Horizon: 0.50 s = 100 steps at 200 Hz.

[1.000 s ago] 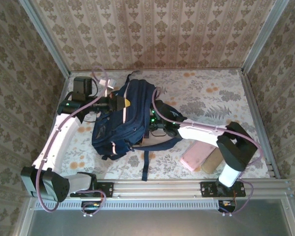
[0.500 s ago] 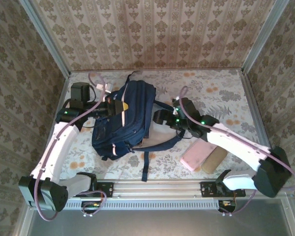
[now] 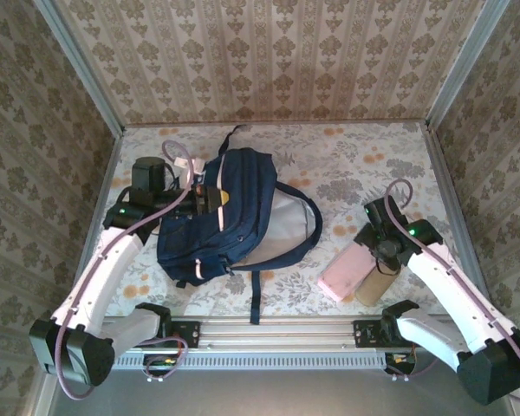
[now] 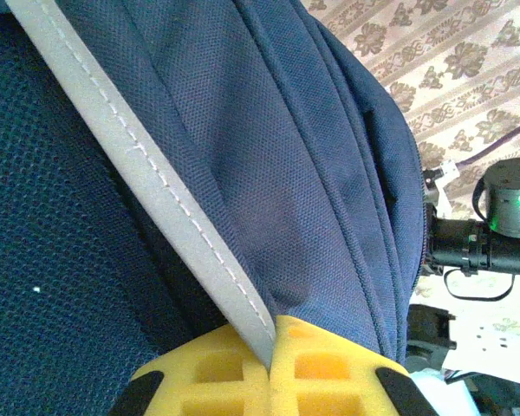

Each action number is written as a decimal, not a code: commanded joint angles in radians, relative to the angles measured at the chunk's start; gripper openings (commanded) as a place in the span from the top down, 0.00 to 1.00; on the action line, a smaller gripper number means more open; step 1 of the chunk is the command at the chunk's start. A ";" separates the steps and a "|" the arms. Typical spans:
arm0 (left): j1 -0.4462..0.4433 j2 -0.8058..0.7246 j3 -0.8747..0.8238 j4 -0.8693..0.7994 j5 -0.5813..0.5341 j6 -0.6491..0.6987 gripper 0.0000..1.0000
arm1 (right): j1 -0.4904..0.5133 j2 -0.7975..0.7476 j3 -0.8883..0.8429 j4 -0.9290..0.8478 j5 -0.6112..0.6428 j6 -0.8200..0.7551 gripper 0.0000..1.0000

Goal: Pack books, pencil case, and school supplies into a backpack

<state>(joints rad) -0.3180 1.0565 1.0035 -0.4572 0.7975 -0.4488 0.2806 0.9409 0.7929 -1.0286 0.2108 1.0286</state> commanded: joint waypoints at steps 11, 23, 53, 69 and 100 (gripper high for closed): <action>-0.047 -0.051 0.033 0.014 -0.033 0.070 1.00 | -0.086 -0.015 -0.080 -0.089 -0.015 0.053 0.25; -0.058 -0.057 0.037 0.003 -0.037 0.078 1.00 | -0.101 -0.011 -0.113 -0.073 -0.036 0.061 0.24; -0.071 -0.089 0.044 -0.027 -0.081 0.101 1.00 | -0.134 0.019 -0.184 -0.033 -0.082 0.067 0.28; -0.080 -0.096 0.044 -0.036 -0.094 0.111 1.00 | -0.136 0.025 -0.203 -0.020 -0.098 0.071 0.31; -0.088 -0.098 0.047 -0.040 -0.104 0.120 1.00 | -0.138 0.050 -0.241 0.064 -0.149 0.050 0.28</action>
<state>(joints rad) -0.3985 0.9970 1.0039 -0.5106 0.6895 -0.3779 0.1482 0.9691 0.5804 -1.0298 0.1249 1.0794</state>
